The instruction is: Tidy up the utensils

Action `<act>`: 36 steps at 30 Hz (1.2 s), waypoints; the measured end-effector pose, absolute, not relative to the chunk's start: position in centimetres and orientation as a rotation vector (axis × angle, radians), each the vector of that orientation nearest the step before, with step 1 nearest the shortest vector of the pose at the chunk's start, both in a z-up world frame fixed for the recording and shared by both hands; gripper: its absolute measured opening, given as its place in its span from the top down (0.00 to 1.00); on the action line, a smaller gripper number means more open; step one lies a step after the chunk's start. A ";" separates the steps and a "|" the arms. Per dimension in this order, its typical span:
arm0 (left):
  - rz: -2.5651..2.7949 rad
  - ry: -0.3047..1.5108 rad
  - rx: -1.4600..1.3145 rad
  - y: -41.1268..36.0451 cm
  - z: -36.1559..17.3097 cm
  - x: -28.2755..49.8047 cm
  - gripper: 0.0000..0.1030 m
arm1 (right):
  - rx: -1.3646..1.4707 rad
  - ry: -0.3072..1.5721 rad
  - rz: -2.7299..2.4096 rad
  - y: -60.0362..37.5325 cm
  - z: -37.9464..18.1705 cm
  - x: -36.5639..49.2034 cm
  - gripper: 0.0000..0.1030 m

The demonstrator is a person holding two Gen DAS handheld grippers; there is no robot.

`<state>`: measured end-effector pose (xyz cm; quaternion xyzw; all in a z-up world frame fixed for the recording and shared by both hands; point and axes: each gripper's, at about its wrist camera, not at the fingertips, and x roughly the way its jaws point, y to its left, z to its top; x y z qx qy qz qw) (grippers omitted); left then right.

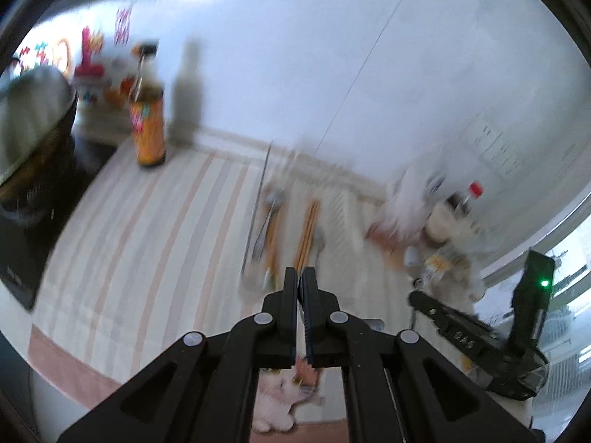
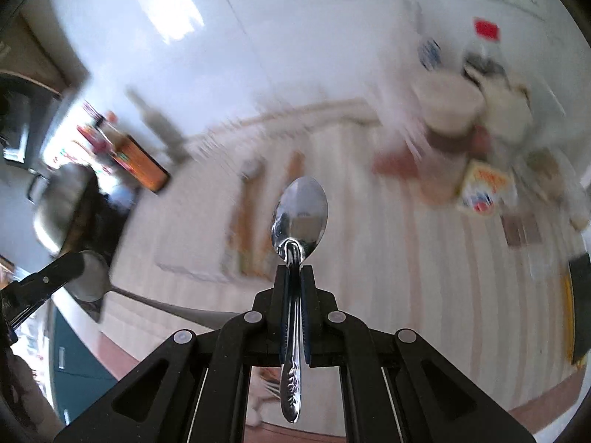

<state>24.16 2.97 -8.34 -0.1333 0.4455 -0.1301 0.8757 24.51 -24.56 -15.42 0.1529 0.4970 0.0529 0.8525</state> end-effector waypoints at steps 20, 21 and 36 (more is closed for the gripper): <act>-0.073 1.082 0.047 -0.7 -13.7 37.3 0.63 | 0.333 1.164 0.118 -22.3 -19.6 38.8 0.65; -0.062 1.076 0.051 -0.6 -13.9 37.0 0.38 | 0.315 1.162 0.109 -22.4 -19.6 38.4 0.64; 0.072 0.985 0.124 0.3 -15.5 30.7 0.00 | 0.047 1.078 -0.072 -22.1 -18.8 31.3 0.00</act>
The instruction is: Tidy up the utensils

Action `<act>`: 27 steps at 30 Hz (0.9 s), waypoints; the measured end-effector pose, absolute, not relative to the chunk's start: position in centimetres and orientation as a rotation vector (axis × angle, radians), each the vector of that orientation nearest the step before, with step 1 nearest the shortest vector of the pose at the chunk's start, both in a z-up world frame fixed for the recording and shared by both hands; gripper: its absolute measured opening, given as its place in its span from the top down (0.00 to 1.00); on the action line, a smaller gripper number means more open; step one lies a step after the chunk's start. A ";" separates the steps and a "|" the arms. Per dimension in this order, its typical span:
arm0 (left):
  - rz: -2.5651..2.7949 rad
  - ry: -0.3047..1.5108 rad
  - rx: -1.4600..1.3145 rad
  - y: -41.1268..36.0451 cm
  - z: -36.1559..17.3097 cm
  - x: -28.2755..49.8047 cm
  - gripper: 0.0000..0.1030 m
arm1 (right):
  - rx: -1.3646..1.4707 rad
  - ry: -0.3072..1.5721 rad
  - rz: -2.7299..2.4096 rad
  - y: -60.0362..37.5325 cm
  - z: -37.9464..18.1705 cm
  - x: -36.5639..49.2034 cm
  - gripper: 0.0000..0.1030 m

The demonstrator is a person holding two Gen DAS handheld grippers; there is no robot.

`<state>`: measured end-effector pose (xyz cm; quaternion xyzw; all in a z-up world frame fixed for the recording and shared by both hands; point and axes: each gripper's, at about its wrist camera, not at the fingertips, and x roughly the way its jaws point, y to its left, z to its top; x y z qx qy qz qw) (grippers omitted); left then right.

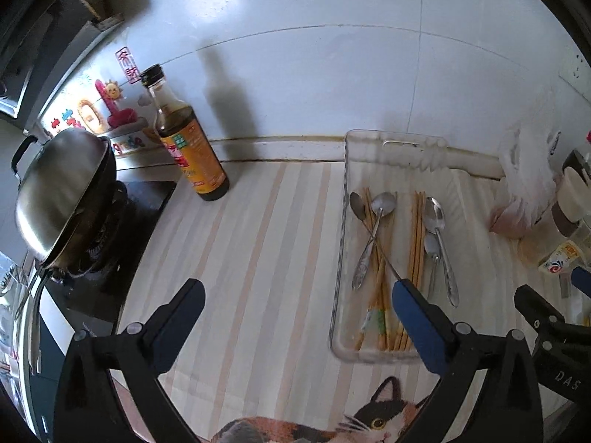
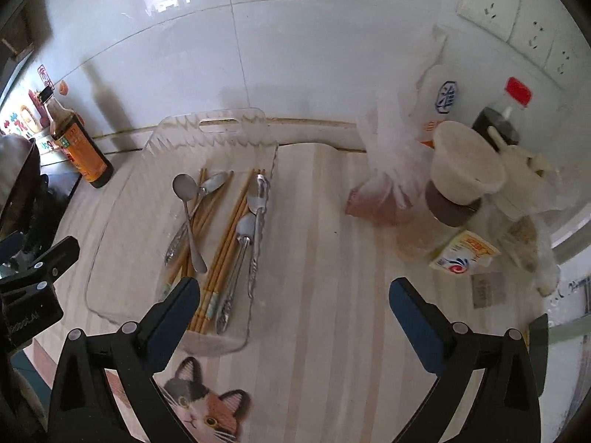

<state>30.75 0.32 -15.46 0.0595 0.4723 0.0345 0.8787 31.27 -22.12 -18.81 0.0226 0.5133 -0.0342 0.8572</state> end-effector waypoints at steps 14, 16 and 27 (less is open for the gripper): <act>-0.040 0.809 0.094 2.0 -5.4 20.0 0.00 | 0.047 0.881 -0.196 -20.0 -8.4 19.1 0.00; -0.056 0.784 0.092 2.4 -3.9 18.2 0.00 | 0.041 0.836 -0.212 -19.3 -6.2 16.3 0.00; -0.095 0.731 0.084 3.8 1.7 9.5 0.00 | 0.030 0.702 -0.283 -17.6 2.3 4.8 0.00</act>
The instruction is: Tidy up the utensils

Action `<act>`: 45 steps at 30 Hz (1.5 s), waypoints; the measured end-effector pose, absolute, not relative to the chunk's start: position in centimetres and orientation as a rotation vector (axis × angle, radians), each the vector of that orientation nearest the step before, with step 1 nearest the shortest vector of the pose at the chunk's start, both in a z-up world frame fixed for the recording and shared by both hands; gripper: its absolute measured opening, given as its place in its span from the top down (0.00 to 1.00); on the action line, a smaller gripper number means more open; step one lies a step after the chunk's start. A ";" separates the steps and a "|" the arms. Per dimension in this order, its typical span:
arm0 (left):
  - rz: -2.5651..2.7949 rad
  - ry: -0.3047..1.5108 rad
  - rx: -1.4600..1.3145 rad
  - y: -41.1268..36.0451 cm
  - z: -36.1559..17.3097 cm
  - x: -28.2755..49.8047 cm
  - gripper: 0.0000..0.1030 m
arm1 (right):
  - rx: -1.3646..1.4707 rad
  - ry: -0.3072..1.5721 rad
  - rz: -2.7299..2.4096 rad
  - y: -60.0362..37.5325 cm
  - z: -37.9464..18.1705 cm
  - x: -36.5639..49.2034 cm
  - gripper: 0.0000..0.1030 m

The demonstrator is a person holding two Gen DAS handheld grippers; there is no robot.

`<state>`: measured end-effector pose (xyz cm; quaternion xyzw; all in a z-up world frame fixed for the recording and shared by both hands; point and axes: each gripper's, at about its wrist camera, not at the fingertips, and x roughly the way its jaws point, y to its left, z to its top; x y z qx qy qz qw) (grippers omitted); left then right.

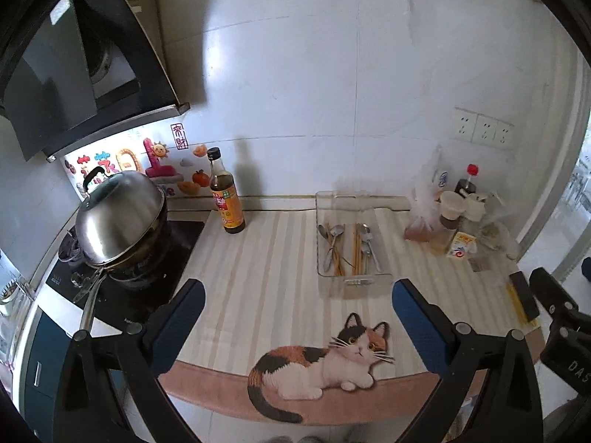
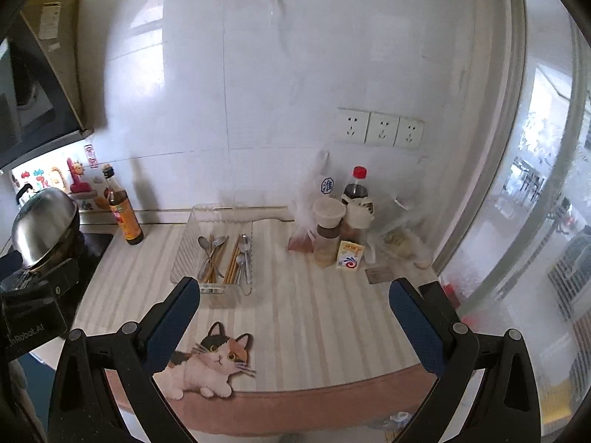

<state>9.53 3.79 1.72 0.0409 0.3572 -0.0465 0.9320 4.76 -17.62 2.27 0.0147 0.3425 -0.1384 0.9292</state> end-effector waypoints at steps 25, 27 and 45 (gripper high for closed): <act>-0.048 0.699 0.081 2.5 2.9 6.5 0.00 | 0.041 0.703 -0.209 -18.1 3.5 2.5 0.00; -0.044 0.699 0.077 2.6 2.8 6.6 0.00 | 0.041 0.703 -0.209 -18.0 3.6 2.7 0.00; -0.028 0.717 0.082 2.7 2.2 7.5 0.00 | 0.046 0.712 -0.213 -17.9 3.3 3.9 0.00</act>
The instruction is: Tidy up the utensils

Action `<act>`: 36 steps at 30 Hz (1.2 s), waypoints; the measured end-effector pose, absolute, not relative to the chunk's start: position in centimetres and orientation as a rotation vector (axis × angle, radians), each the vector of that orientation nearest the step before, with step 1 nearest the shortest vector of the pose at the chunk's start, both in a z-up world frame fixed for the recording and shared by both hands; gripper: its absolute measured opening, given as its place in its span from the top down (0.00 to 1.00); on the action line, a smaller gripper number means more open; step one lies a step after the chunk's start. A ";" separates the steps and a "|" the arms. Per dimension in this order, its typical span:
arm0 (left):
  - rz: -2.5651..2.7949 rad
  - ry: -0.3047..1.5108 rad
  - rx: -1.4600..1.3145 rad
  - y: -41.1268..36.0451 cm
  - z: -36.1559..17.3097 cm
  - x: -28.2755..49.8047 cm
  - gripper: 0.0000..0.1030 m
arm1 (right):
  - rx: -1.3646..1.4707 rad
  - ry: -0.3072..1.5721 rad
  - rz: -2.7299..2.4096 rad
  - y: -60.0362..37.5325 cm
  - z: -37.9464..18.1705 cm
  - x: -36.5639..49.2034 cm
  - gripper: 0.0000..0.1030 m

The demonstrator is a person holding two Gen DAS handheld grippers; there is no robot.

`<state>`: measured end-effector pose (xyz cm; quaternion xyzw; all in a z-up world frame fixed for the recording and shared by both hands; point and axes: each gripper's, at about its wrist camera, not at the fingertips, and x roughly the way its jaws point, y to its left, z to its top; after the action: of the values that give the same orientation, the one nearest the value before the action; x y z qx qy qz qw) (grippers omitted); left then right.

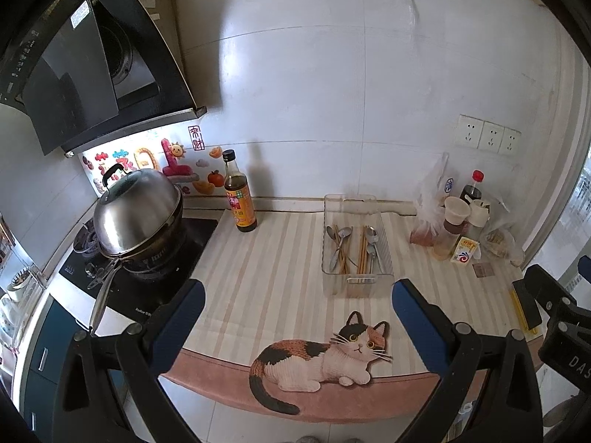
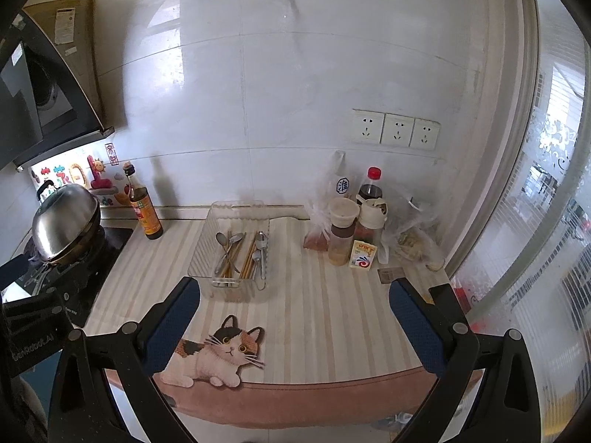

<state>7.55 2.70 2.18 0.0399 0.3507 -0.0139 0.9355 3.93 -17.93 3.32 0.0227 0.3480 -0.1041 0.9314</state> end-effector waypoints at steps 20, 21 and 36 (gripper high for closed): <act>-0.025 0.719 0.093 2.9 1.9 7.6 0.00 | 0.065 0.739 -0.214 -17.1 2.2 3.8 0.00; -0.026 0.718 0.094 3.0 2.0 7.5 0.00 | 0.066 0.740 -0.215 -17.1 2.2 3.8 0.00; -0.026 0.717 0.105 3.4 1.9 7.1 0.00 | 0.074 0.741 -0.215 -16.7 2.2 3.5 0.00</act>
<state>7.10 3.43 1.93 0.0515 0.3507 -0.0129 0.9350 3.51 -16.71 2.19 0.0361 0.3615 -0.1048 0.9257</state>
